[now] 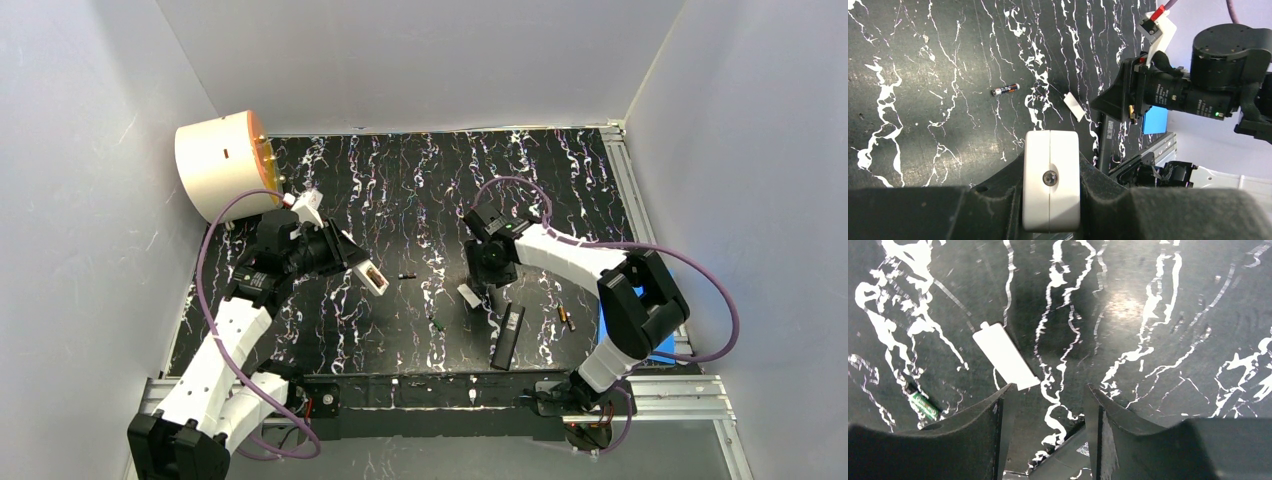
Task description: Load the batteries into the remote control
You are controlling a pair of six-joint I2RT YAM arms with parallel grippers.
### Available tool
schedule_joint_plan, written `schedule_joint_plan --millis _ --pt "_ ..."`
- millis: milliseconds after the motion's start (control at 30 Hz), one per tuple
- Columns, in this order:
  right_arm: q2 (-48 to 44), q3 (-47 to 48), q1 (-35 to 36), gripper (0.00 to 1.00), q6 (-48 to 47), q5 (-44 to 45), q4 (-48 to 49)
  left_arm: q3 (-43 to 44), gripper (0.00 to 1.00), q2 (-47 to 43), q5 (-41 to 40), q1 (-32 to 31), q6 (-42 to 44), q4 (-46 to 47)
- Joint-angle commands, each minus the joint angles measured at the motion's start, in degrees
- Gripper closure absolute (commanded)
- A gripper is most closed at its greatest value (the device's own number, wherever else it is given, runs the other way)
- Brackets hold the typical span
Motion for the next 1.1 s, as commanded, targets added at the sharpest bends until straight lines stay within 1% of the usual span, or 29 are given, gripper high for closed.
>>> schedule_joint_plan --millis 0,167,333,567,900,1067 --pt "-0.9 1.2 2.2 0.39 -8.1 -4.9 0.1 1.7 1.0 1.0 0.3 0.2 2.0 0.1" --pt "0.2 0.9 5.7 0.34 -12.5 -5.8 0.5 3.4 1.0 2.8 3.3 0.2 5.0 -0.2" --pt "3.3 1.3 7.0 0.33 -13.5 -4.2 1.2 3.8 1.0 3.8 5.3 0.2 5.5 1.0" --pt "5.1 0.7 7.1 0.4 -15.3 -2.2 4.0 3.4 1.0 4.8 5.9 0.2 4.9 2.3" --pt "7.4 -1.3 6.7 0.5 -16.1 -6.4 5.1 3.3 1.0 5.3 5.8 0.2 4.8 2.7" --pt "8.0 -1.9 6.5 0.61 -16.6 -4.8 4.5 3.2 1.0 5.6 6.2 0.2 4.6 2.9"
